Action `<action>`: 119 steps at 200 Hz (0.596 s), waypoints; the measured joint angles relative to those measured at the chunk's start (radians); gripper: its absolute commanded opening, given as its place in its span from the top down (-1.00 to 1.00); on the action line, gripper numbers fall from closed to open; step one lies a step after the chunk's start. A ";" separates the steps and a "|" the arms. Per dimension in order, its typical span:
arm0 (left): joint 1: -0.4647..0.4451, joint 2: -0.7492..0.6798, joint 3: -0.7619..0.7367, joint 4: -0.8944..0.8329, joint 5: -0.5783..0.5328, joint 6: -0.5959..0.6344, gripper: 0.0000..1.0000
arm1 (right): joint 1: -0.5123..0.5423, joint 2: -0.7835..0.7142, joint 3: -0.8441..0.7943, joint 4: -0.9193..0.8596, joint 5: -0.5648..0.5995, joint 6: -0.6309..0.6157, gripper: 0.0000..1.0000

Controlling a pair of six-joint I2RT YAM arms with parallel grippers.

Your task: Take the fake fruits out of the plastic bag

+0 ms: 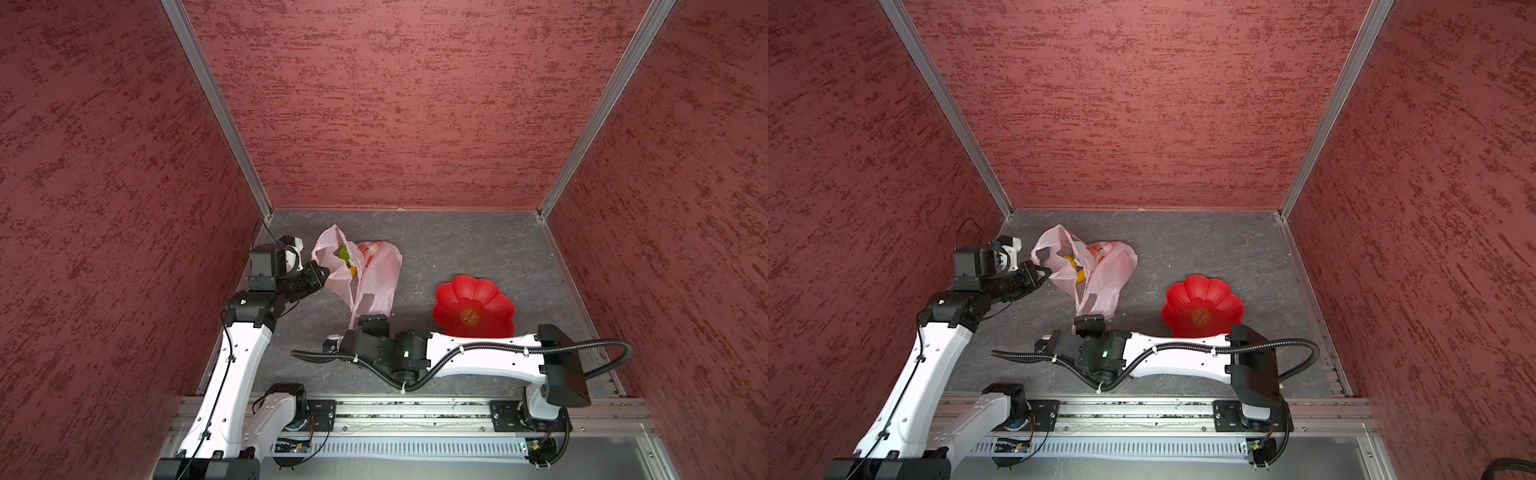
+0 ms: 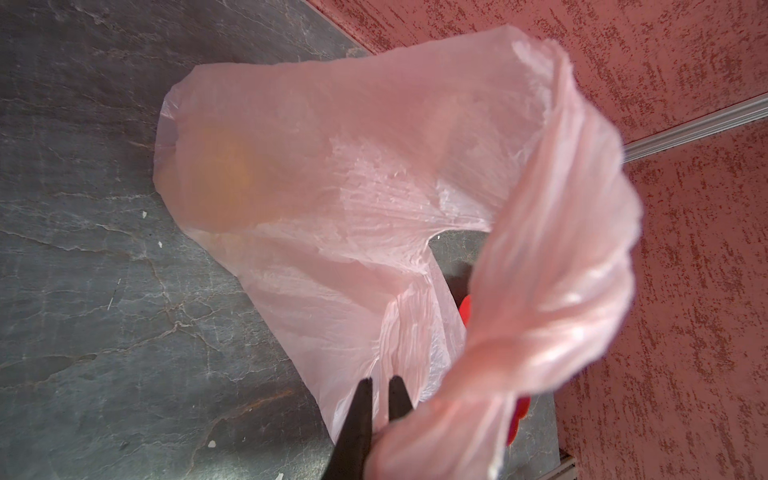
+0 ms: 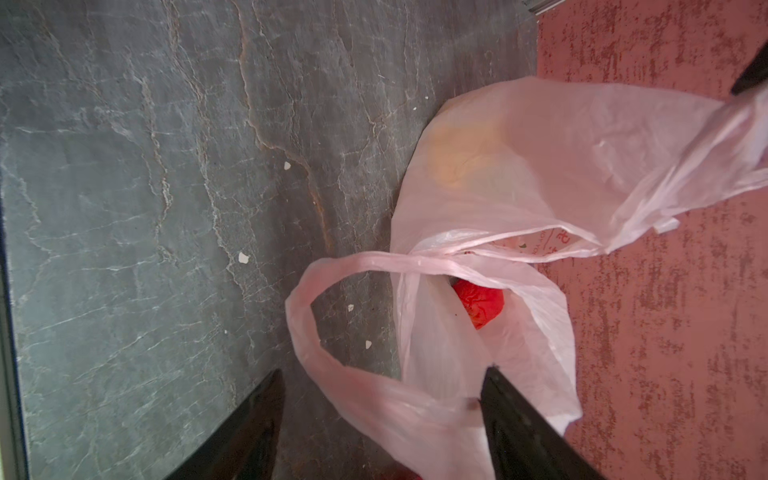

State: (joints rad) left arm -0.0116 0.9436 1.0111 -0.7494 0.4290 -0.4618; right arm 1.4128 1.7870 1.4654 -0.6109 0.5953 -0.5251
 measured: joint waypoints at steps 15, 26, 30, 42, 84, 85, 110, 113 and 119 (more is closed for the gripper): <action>0.006 0.001 0.000 0.007 0.011 0.000 0.78 | 0.005 0.005 0.000 0.018 0.024 -0.036 -0.51; 0.011 0.002 0.000 0.011 0.019 0.000 0.78 | 0.009 0.009 -0.002 0.035 0.044 -0.062 -0.50; 0.013 0.002 0.000 0.011 0.022 0.000 0.77 | 0.011 0.010 -0.003 0.042 0.050 -0.069 -0.50; 0.018 0.002 0.000 0.011 0.030 0.000 0.77 | 0.014 0.018 -0.009 0.066 0.070 -0.096 -0.48; 0.033 0.002 0.000 0.011 0.048 0.000 0.78 | 0.018 0.066 -0.025 0.132 0.117 -0.166 0.16; 0.034 0.002 0.000 0.011 0.048 0.000 0.78 | 0.018 0.066 -0.026 0.134 0.118 -0.172 0.21; 0.042 0.000 -0.002 0.011 0.054 0.000 0.77 | 0.018 0.069 -0.042 0.182 0.142 -0.200 0.72; 0.044 -0.001 -0.002 0.011 0.055 0.001 0.77 | 0.017 0.069 -0.042 0.189 0.146 -0.206 0.74; 0.046 -0.001 -0.003 0.011 0.057 0.002 0.78 | 0.016 0.069 -0.042 0.202 0.152 -0.205 0.78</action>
State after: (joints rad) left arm 0.0345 0.9424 1.0077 -0.7387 0.4862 -0.4595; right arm 1.4284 1.8557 1.4239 -0.4088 0.7471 -0.7303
